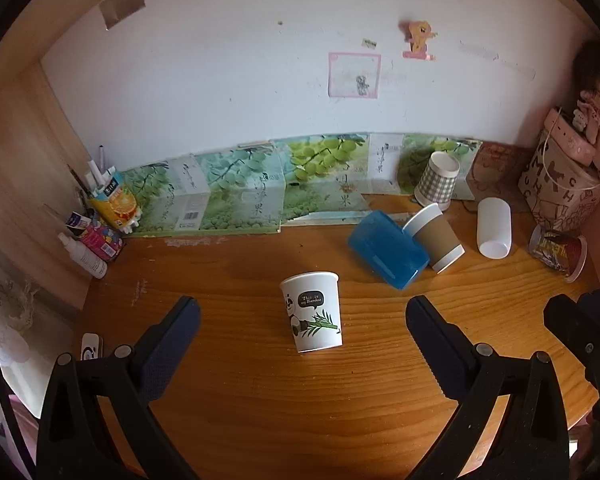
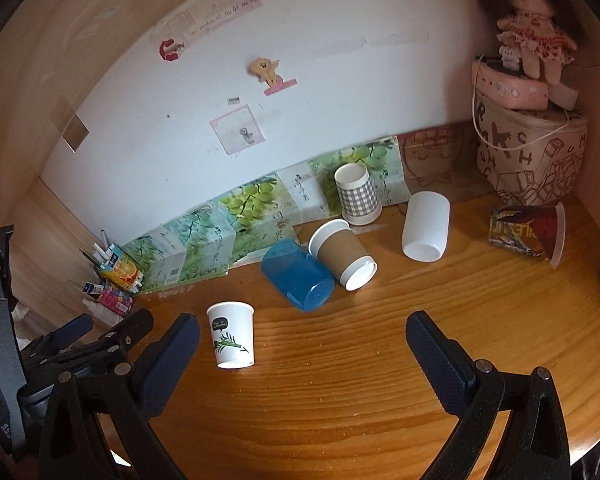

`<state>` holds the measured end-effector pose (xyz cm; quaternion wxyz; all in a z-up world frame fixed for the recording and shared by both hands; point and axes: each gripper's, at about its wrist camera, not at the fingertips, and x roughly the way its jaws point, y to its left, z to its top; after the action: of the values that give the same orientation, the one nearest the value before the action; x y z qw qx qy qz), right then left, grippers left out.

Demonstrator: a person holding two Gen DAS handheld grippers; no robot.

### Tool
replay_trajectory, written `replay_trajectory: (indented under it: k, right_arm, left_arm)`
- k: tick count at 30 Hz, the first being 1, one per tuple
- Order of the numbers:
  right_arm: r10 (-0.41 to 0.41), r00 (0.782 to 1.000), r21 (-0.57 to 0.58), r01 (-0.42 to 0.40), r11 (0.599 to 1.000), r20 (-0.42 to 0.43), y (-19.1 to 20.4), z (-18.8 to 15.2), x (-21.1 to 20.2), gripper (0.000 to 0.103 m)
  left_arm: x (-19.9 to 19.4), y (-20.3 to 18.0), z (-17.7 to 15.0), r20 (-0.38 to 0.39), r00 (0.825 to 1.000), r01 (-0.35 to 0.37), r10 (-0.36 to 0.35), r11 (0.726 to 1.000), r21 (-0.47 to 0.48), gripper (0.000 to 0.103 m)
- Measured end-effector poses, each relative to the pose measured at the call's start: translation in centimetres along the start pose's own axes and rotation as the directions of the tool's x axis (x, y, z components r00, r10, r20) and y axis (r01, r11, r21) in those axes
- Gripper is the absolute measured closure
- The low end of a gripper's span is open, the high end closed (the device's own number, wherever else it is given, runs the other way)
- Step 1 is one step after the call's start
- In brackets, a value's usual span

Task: Flip cup upright
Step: 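Move the left tool down toward the white panda paper cup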

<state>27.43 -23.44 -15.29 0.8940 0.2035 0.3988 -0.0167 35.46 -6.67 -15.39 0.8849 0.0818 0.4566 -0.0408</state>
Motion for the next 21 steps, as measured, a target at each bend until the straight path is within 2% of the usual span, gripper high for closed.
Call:
replay_trajectory:
  k: [8, 13, 21]
  right_arm:
    - [-0.017, 0.997, 0.017, 0.018, 1.000, -0.078, -1.7, 0.9, 3.5, 0.000]
    - [-0.028, 0.992, 0.028, 0.031, 0.999, -0.123, -2.5, 1.3, 4.9, 0.000]
    - [-0.051, 0.990, -0.020, 0.049, 0.999, -0.129, -2.4, 2.1, 6.2, 0.000]
  left_arm:
    - [5.7, -0.9, 0.9, -0.139, 0.990, -0.003, 0.003, 1.000, 0.000, 0.001]
    - [9.3, -0.7, 1.4, -0.260, 0.966, 0.007, -0.016, 0.999, -0.036, 0.001]
    - [13.6, -0.5, 1.4, -0.363, 0.932, -0.035, 0.016, 0.998, -0.045, 0.001]
